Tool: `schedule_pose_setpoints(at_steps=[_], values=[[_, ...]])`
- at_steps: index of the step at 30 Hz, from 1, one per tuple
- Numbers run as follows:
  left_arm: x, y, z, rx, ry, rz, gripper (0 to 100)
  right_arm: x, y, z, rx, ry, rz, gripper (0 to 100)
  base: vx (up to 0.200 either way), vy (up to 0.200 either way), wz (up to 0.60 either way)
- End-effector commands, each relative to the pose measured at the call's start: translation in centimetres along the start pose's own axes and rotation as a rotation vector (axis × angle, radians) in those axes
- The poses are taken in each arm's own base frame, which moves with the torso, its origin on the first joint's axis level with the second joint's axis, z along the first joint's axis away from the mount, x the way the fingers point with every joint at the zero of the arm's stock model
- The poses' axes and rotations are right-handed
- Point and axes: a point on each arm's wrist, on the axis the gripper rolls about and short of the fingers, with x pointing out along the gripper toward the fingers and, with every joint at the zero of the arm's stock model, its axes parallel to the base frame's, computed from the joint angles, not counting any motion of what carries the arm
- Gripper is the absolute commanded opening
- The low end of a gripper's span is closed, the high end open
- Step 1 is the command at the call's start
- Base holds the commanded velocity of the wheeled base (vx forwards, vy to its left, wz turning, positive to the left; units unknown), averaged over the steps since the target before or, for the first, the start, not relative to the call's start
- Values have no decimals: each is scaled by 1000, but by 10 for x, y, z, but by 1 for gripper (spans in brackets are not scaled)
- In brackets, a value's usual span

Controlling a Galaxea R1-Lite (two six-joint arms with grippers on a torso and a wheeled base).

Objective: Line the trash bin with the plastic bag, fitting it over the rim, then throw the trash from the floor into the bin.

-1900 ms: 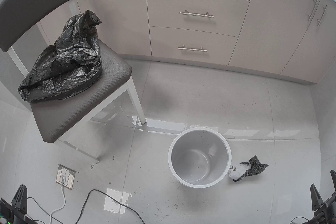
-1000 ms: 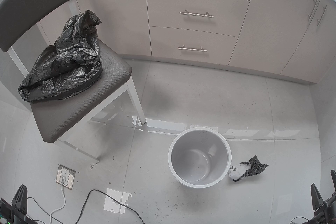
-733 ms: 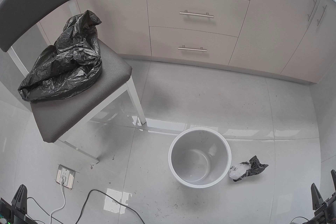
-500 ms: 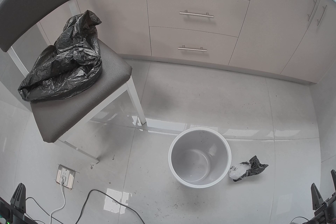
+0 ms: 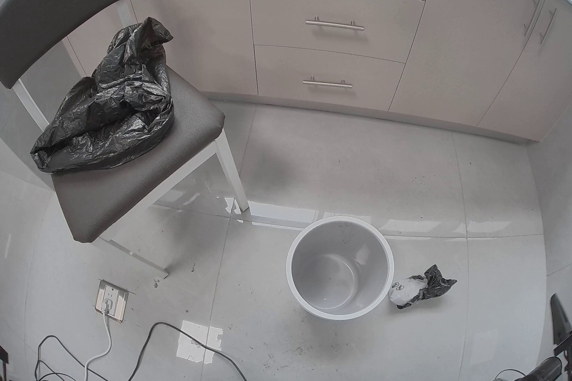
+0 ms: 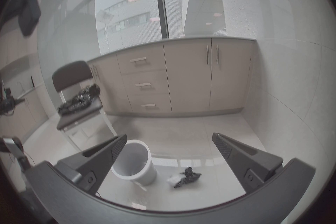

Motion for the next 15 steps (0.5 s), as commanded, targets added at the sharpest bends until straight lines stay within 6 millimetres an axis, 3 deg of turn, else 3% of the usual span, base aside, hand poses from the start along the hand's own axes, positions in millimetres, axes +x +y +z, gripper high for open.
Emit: schedule_pose_setpoints(at_steps=[1, 2, 6, 7, 9, 15], values=[[34, -5, 44, -37, 90, -36, 0, 23, 15, 157, 161, -106, 108, 100, 0, 0, 0], [35, -5, 45, -37, 90, -36, 0, 26, 15, 157, 158, -93, 111, 100, 0, 0, 0], [75, -8, 68, -34, 149, -38, 0, 74, 20, 146, 197, 13, 152, 100, 0, 0, 0], [79, -8, 70, -34, 152, -38, 0, 78, 20, 146, 204, 11, 160, 100, 0, 0, 0], [114, -11, 87, -26, 171, -41, 0, 110, 28, 146, 273, -44, 211, 100, 0, 0, 0], [188, -24, 106, 59, 219, -101, 0, 146, 37, 141, 288, -28, 230, 100, 0, 0, 0]])
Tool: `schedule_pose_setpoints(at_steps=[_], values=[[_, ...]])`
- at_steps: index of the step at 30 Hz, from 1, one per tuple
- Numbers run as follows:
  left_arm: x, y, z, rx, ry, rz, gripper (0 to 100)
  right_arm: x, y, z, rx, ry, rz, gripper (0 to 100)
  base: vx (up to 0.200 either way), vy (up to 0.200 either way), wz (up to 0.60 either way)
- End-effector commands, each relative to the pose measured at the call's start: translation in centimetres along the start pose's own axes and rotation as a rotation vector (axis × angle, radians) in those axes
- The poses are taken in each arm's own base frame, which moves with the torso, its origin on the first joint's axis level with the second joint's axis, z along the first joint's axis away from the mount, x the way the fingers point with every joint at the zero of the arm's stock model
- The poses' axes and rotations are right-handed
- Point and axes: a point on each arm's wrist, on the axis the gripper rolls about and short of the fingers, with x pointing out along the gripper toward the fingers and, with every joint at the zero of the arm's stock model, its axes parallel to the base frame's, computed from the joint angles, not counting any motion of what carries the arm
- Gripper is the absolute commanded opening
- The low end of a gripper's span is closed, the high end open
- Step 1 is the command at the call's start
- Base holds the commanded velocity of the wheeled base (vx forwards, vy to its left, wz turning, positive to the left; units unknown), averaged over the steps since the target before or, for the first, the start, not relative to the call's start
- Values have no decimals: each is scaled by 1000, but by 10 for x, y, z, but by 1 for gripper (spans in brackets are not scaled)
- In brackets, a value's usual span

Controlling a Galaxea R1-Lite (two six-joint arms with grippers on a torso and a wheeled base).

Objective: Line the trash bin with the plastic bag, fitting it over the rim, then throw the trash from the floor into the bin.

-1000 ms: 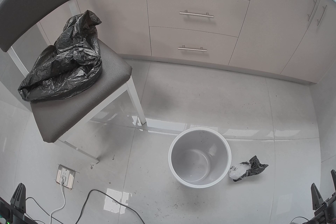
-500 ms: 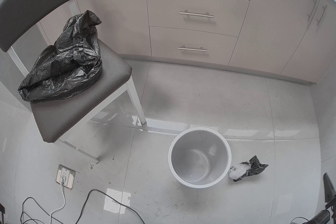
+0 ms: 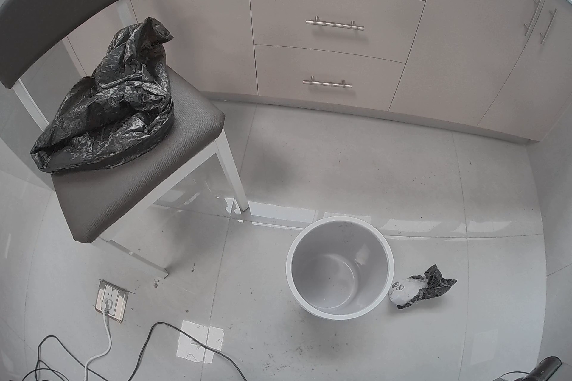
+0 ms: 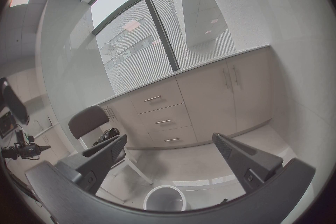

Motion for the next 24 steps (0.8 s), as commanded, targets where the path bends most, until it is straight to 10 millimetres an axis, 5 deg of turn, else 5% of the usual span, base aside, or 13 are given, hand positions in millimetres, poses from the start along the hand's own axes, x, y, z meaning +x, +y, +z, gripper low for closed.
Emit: schedule_pose_setpoints(at_steps=[1, 13, 24], values=[[125, -11, 40, 84, 144, -62, 0, 88, 1, -27, 97, 159, 42, 100, 0, 0, 0], [221, -18, 49, 367, 183, -89, 0, 82, 2, -21, 123, 131, 52, 100, 0, 0, 0], [275, -15, 9, 545, 312, -120, 0, 82, 2, -23, 126, 138, 53, 100, 0, 0, 0]])
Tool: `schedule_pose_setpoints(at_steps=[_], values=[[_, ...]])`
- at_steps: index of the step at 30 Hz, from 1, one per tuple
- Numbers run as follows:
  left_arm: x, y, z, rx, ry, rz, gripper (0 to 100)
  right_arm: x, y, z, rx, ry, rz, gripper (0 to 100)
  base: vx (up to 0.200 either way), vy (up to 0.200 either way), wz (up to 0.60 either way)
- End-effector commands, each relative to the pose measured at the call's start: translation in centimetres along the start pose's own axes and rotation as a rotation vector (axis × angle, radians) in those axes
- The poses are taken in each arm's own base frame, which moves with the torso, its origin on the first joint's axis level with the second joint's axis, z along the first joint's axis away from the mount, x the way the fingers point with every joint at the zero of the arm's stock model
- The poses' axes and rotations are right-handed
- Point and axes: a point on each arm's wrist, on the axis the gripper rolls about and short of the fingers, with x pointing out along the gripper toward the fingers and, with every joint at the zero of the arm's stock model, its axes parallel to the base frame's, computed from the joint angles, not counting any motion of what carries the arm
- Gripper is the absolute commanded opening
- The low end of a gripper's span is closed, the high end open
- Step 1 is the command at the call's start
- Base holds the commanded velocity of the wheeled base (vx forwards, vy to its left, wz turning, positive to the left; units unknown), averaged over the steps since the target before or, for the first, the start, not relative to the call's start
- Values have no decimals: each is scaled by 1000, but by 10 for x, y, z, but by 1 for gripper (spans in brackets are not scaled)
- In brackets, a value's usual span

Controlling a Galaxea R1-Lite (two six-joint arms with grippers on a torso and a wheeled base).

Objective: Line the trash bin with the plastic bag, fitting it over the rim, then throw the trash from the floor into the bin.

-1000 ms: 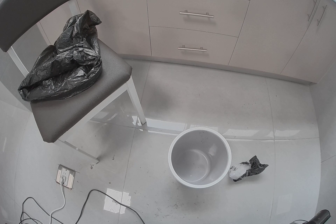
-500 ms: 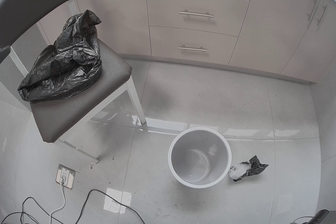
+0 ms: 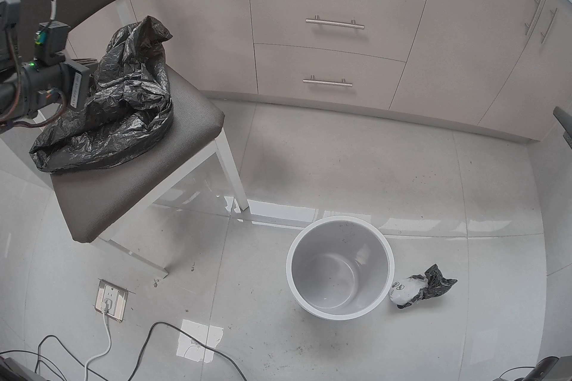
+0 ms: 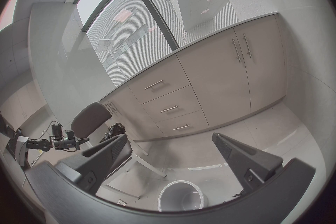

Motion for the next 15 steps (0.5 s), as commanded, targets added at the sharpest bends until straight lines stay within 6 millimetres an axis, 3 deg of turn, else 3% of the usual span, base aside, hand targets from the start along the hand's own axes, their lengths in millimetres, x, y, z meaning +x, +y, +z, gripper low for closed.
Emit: schedule_pose_setpoints(at_steps=[1, 7, 15], values=[[42, -7, -18, 16, 83, -41, 0, 1, 0, -1, 2, 7, 2, 100, 0, 0, 0], [67, -6, -15, 18, 87, -45, 0, 3, -1, -4, 6, 22, -2, 100, 0, 0, 0], [71, -7, -19, 47, 98, -50, 0, 4, -1, -6, 8, 35, 6, 100, 0, 0, 0]])
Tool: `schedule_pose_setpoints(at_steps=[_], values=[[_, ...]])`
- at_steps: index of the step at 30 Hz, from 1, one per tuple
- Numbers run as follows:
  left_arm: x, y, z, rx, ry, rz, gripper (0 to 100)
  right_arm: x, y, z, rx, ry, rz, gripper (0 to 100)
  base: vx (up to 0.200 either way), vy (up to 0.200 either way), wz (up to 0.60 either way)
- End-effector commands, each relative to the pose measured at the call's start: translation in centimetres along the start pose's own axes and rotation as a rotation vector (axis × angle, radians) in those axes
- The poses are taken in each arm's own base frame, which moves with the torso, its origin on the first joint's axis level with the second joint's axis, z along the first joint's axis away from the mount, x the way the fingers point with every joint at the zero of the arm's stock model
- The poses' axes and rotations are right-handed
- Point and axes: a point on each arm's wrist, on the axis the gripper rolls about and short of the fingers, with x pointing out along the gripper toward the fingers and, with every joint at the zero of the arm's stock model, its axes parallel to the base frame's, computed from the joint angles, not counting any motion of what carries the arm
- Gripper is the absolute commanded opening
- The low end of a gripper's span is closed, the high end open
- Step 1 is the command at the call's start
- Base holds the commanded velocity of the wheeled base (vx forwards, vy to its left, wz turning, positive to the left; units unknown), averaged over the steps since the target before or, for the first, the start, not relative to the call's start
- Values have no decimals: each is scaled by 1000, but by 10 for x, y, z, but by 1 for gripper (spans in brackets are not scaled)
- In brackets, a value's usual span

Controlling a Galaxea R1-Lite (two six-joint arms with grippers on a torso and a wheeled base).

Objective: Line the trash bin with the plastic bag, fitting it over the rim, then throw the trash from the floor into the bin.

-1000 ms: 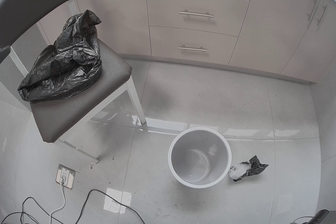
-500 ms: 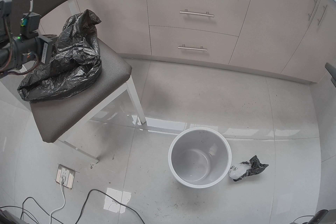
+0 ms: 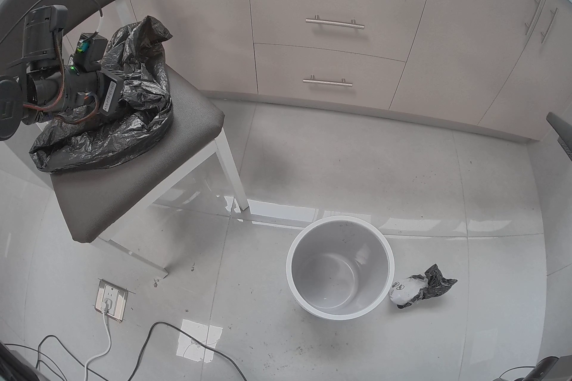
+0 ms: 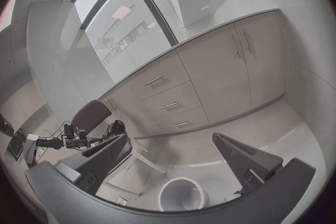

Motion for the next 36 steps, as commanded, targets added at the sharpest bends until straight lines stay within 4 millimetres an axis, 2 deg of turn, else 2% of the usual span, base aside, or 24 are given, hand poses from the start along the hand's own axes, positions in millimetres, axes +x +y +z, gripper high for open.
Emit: schedule_pose_setpoints(at_steps=[1, 18, 24, 36], values=[[7, 1, -7, 20, 28, -1, 0, 0, 1, -1, 2, 8, 11, 100, 0, 0, 0], [3, 0, -10, -15, 41, 7, 0, 0, 1, -1, 2, 7, 12, 100, 0, 0, 0], [9, -2, -17, -27, 71, 29, 0, 0, 1, -2, 1, 9, 13, 100, 0, 0, 0], [6, -2, -15, -60, 92, 78, 0, 0, 1, -1, 1, 7, 13, 100, 0, 0, 0]])
